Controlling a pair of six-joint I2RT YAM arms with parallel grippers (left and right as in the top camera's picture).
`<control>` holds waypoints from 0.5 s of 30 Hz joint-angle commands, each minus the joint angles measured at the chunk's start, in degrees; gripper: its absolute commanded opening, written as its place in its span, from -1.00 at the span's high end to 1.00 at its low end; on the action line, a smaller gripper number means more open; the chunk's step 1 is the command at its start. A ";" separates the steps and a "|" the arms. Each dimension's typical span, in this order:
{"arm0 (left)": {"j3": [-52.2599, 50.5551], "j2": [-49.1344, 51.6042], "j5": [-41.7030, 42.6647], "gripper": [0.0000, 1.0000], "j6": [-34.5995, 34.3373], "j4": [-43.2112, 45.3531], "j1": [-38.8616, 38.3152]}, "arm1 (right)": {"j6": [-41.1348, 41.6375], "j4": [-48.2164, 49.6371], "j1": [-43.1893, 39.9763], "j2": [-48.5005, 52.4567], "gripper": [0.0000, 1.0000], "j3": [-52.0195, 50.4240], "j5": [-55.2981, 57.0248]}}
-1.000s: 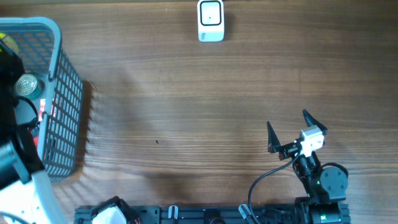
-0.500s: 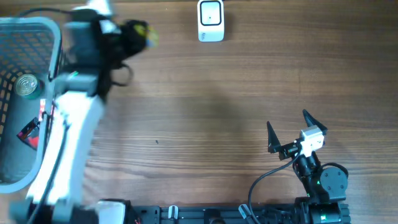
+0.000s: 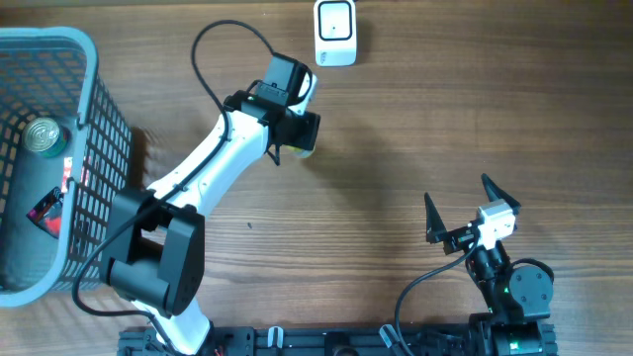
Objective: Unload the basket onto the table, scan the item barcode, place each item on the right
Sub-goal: 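Carry the Mentos tub out and set it on the table center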
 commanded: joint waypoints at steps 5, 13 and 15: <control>-1.40 -0.52 -0.50 -0.08 14.97 -2.45 1.18 | 0.61 0.13 0.13 -0.09 -1.00 -0.07 0.76; -4.11 -0.52 0.94 -0.39 22.99 -4.85 1.18 | 0.61 0.13 0.13 -0.09 -1.00 -0.07 0.76; -4.11 -0.52 0.94 -0.60 24.70 -6.08 1.18 | 0.61 0.13 0.13 -0.09 -1.00 -0.07 0.76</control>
